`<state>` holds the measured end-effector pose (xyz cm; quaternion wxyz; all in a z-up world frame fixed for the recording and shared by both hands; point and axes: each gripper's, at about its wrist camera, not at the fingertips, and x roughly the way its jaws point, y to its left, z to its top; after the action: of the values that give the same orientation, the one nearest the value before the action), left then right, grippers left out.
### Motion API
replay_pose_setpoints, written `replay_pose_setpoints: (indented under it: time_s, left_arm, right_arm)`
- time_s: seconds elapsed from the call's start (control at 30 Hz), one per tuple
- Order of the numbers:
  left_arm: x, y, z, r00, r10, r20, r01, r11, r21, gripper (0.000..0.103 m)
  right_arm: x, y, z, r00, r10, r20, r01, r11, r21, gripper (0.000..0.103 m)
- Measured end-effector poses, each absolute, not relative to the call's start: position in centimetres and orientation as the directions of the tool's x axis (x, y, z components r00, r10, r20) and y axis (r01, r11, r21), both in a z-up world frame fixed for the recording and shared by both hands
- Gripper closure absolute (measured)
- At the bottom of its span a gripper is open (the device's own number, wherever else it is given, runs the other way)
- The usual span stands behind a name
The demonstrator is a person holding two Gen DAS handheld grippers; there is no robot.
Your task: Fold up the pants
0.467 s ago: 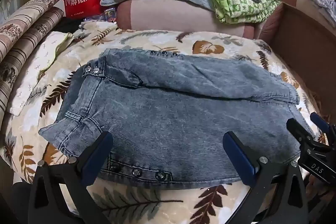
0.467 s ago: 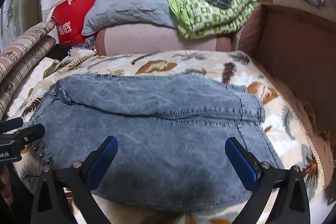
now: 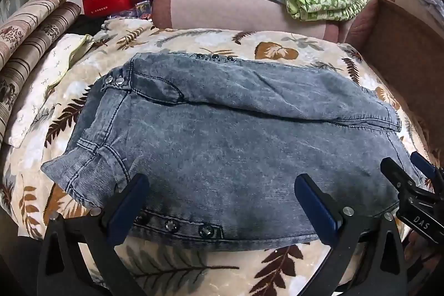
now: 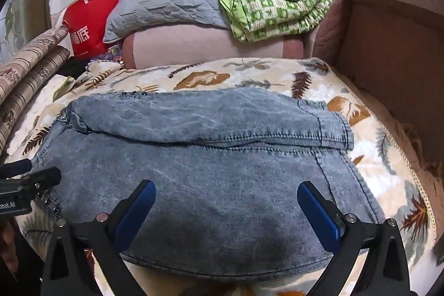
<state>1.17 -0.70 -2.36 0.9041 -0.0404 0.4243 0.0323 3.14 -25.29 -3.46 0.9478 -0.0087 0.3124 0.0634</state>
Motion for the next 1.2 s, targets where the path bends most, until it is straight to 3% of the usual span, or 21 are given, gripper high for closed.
replay_pose_setpoints:
  time_s: [1.2]
  left_arm:
    - [0.8,0.9,-2.2,0.611,0.043,-0.791,-0.146,0.988,-0.059,0.0]
  right_arm:
    - [3.2,-26.2,-3.3,0.801,0.071,-0.595,-0.088,0.996,0.0,0.0]
